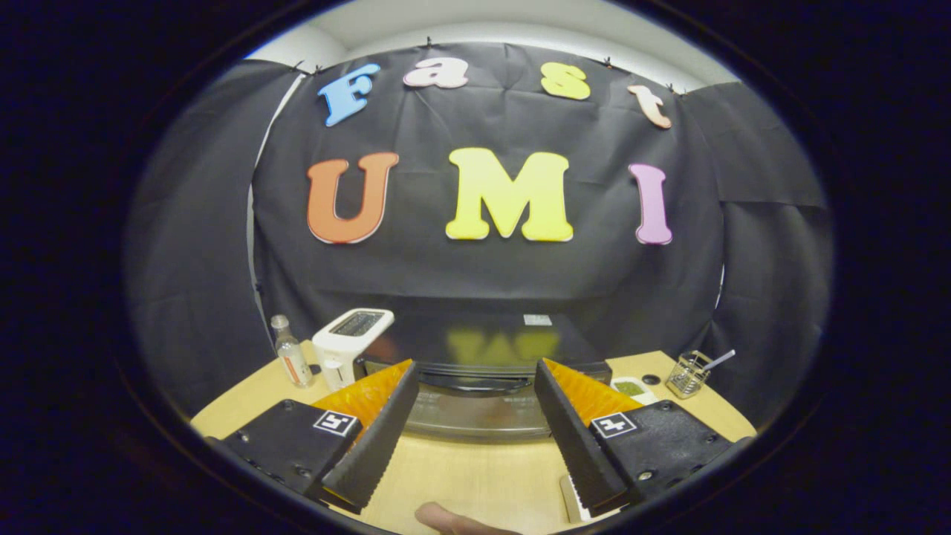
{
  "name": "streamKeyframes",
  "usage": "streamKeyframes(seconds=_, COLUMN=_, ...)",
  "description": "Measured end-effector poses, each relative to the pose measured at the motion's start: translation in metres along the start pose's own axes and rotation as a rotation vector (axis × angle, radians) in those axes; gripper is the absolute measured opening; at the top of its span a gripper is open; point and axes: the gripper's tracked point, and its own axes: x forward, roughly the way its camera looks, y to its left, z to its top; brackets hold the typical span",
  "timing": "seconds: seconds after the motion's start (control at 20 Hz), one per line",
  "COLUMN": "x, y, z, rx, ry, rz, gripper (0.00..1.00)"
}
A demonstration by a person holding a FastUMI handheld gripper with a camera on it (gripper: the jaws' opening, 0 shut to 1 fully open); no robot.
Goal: Open the toaster oven, put the food inside, and close the toaster oven door.
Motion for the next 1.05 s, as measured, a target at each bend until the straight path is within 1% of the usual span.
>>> streamKeyframes(seconds=0.15, x=-0.048, y=-0.011, z=0.039, rx=0.005, ry=-0.066, rz=-0.037, gripper=0.99)
streamKeyframes(seconds=0.3, x=-0.104, y=-0.014, z=0.08, rx=0.003, ry=-0.155, rz=-0.038, gripper=0.99)
streamKeyframes(seconds=0.45, x=-0.161, y=-0.023, z=0.108, rx=-0.024, ry=-0.241, rz=-0.065, gripper=0.99)
streamKeyframes(seconds=0.5, x=-0.179, y=-0.022, z=0.112, rx=-0.029, ry=-0.263, rz=-0.051, gripper=0.99)
streamKeyframes(seconds=0.65, x=-0.222, y=-0.017, z=0.099, rx=-0.024, ry=-0.263, rz=-0.002, gripper=0.99)
streamKeyframes(seconds=0.8, x=-0.251, y=-0.022, z=0.082, rx=-0.061, ry=-0.267, rz=0.001, gripper=0.99)
streamKeyframes(seconds=0.9, x=-0.261, y=-0.022, z=0.07, rx=-0.07, ry=-0.263, rz=-0.01, gripper=0.99)
streamKeyframes(seconds=1.05, x=-0.275, y=-0.019, z=0.073, rx=-0.068, ry=-0.275, rz=-0.004, gripper=0.99)
